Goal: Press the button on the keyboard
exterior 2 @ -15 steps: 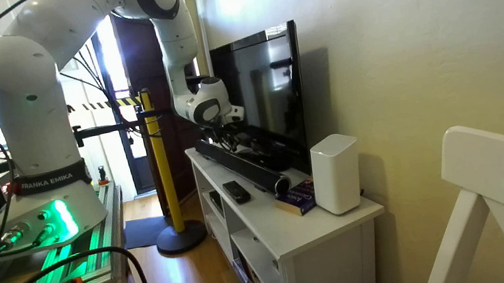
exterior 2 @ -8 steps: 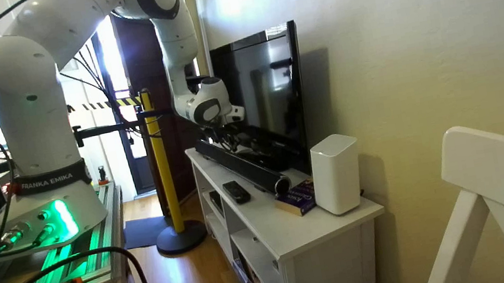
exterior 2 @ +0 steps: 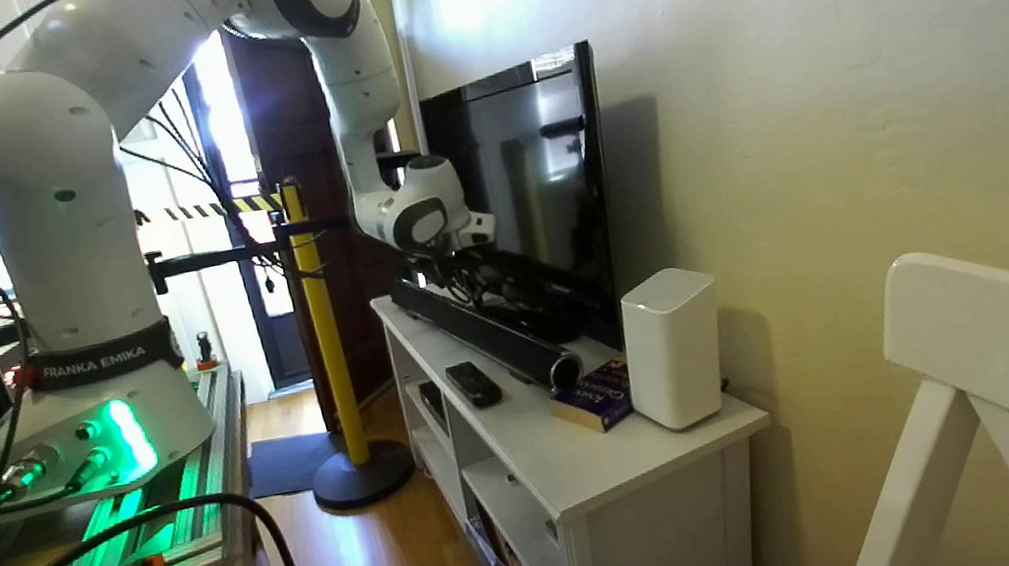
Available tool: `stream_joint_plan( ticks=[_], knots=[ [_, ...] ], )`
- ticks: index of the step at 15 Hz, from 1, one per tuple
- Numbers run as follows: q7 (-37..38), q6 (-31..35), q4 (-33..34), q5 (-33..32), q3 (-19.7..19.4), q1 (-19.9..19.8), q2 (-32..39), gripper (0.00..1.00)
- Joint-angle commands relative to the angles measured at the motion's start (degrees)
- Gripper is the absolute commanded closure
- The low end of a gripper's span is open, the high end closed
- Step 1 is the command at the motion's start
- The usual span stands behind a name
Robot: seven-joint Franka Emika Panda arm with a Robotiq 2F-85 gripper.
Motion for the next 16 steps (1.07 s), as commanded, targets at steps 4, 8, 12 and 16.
stream_joint_plan(
  ticks=[4, 8, 12, 16],
  knots=[
    [0.08, 2.03, 1.33, -0.92, -1.61, 1.16, 1.43, 1.00],
    [-0.01, 2.97, 1.72, -1.01, -2.12, 1.48, 2.06, 1.00],
    [-0.39, 3.42, 3.12, -1.32, -1.76, 1.27, 3.38, 1.00],
    [-0.61, 3.50, 4.02, -1.43, -1.55, 1.20, 3.99, 1.00]
  ],
)
